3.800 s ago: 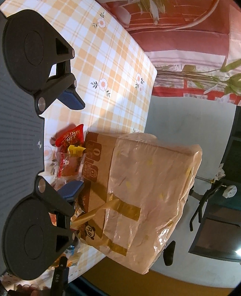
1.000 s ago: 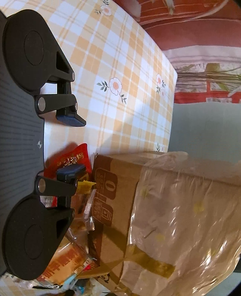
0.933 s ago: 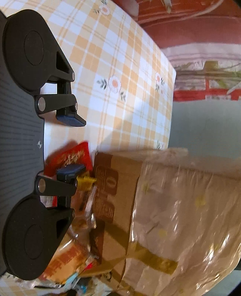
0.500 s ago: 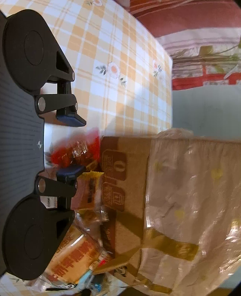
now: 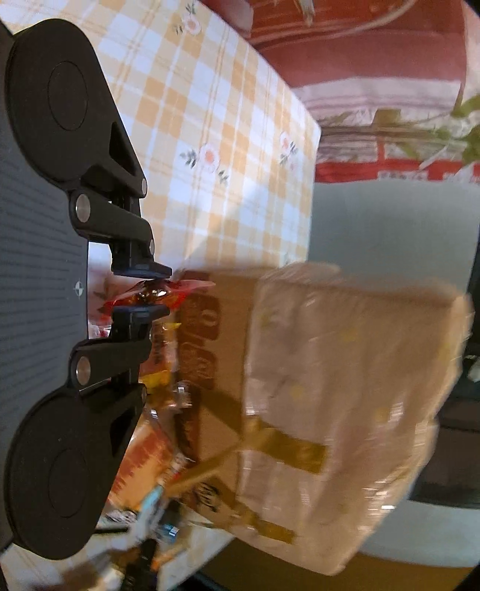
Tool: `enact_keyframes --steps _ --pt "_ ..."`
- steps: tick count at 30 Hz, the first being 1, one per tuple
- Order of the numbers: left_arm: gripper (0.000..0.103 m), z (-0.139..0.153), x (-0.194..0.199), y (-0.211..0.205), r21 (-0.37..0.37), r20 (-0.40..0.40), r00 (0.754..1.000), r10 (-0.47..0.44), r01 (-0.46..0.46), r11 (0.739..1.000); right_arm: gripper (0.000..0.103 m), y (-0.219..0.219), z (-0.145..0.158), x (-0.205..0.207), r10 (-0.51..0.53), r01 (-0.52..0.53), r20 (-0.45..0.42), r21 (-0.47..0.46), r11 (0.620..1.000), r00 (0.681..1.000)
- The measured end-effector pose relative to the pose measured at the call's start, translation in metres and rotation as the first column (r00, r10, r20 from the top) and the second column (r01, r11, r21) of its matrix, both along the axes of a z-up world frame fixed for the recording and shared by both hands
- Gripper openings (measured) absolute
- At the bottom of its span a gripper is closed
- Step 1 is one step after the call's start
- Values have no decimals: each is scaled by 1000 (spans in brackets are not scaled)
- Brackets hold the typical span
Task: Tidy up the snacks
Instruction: 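Lift both snacks and carry them over the paper bag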
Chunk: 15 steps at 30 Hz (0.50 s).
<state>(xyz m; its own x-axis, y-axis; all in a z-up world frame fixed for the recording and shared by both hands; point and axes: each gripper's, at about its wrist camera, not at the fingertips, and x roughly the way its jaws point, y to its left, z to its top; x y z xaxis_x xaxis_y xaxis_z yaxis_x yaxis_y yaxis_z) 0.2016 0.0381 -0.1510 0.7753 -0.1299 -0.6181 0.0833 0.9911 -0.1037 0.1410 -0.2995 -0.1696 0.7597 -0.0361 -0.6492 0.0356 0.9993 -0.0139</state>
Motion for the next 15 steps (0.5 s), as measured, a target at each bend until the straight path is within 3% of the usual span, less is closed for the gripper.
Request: enact_keyframes --steps 8,15 --pt "13 5 -5 3 -17 18 1000 -1 2 1000 43 1 1 -1 10 -10 -4 0 1000 1000" --pt "13 26 -15 7 -27 95 995 -6 9 1000 41 -7 9 -11 3 -3 0 65 998 1000"
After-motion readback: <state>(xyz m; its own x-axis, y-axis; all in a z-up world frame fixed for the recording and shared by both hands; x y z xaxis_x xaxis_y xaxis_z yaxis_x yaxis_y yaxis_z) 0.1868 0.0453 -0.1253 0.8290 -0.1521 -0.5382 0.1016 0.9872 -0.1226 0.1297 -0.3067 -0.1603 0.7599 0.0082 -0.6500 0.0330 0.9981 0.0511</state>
